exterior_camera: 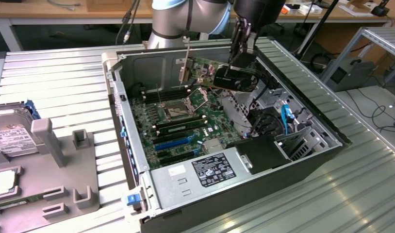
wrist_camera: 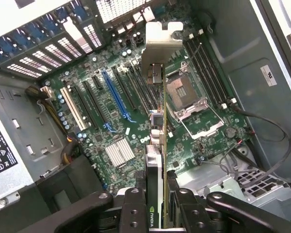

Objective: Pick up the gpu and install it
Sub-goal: 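Insert the gpu into the slot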

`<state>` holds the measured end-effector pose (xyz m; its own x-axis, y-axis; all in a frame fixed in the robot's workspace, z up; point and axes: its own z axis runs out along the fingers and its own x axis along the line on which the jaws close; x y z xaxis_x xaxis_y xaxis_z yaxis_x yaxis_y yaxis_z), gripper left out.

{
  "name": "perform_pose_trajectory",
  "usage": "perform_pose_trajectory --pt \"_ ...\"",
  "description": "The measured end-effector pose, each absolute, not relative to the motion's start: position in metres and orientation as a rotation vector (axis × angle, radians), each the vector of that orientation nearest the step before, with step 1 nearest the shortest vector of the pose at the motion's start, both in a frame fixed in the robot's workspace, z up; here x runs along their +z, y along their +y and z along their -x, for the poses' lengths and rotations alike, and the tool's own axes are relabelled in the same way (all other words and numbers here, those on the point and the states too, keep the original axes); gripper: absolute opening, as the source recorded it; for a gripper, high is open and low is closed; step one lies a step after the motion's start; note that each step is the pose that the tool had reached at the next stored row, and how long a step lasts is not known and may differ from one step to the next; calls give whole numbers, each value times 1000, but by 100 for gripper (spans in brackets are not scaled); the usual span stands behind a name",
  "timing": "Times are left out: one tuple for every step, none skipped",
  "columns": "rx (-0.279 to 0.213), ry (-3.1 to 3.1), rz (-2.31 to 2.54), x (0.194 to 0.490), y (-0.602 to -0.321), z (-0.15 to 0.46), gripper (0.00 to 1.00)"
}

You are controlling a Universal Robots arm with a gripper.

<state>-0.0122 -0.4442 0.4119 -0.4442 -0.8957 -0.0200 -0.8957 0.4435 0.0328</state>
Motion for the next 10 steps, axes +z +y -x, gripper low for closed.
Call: perform_pose_trajectory --pt "-60 -2661 -1669 412 -444 12 27" --pt "-60 -2650 -1684 412 -444 12 27" --pt "-60 -2645 -1692 412 -444 12 27" --pt "-60 -2639 -1702 412 -444 11 27" --pt "-60 -2634 -1709 412 -444 11 27" --pt "-60 -2630 -1714 412 -444 11 27" --pt "-60 -2620 -1730 412 -444 11 27" --pt "-60 -2610 -1744 412 -444 11 27" --pt "-60 -2605 -1752 412 -444 11 27" --pt "-60 -2602 -1756 412 -444 11 27"
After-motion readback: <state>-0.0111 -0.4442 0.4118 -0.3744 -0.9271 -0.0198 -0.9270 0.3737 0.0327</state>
